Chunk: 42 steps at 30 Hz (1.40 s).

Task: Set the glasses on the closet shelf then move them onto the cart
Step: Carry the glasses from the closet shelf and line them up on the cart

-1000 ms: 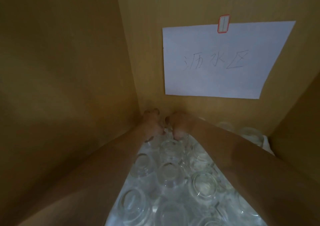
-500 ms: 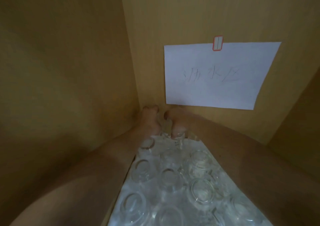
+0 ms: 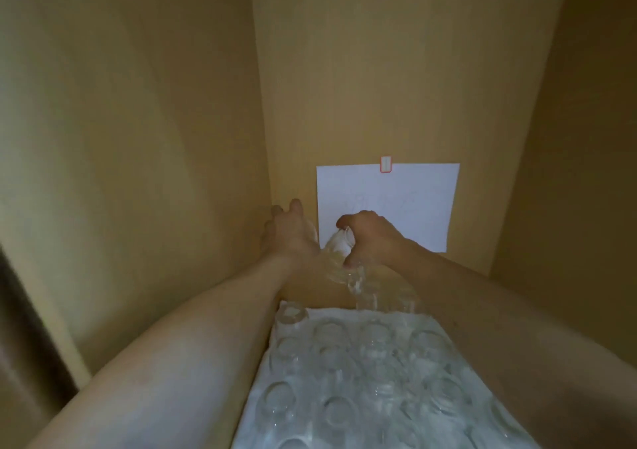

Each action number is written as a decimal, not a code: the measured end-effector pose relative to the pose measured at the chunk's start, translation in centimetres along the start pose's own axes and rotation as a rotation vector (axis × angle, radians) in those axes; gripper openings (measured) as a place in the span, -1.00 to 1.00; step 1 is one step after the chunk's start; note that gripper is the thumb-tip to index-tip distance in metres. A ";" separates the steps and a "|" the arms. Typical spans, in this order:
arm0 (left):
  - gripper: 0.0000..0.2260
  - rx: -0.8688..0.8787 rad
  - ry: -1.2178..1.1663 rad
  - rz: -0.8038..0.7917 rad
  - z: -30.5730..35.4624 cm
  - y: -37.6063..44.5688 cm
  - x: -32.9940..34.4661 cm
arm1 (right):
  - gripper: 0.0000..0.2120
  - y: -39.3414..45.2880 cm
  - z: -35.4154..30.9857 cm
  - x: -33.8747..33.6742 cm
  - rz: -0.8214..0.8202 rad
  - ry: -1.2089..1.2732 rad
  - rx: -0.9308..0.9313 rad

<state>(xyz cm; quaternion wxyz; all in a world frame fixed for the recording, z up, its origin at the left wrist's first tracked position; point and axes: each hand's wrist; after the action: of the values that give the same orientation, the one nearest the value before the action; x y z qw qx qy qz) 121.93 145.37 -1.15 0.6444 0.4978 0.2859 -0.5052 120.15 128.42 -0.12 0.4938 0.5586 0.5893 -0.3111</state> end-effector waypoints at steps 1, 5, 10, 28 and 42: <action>-0.39 -0.008 -0.047 0.030 0.2 -0.7 -0.8 | -0.13 -1.2 -0.1 -0.5 0.057 0.011 0.025; -0.36 -0.048 -0.197 0.122 1.2 -3.7 -3.1 | -0.16 -5.8 -0.3 -2.2 0.289 0.133 0.124; -0.32 -0.056 -0.462 0.199 2.6 -8.2 -5.1 | -0.20 -12.2 -2.0 -3.3 0.577 0.343 0.256; -0.07 -0.128 -1.258 -0.058 4.4 -22.6 -8.8 | -0.31 -32.2 -9.2 -3.0 0.912 1.828 0.369; -0.43 -0.039 -1.421 -0.293 9.5 -31.7 -10.1 | -0.62 -43.1 -10.9 -4.7 0.821 2.062 0.188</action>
<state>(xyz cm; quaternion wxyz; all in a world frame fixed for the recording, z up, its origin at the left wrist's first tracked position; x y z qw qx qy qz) 87.68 140.37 -0.34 0.6088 -0.0056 -0.1291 -0.7827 75.49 128.93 -0.29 -0.2109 0.7373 0.4621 0.4455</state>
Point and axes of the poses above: each hand's wrist, its own y-axis towards the middle knuckle, its own x-axis out of the palm, z = x × y, and after that the axes turned 7 degrees about y, right-handed
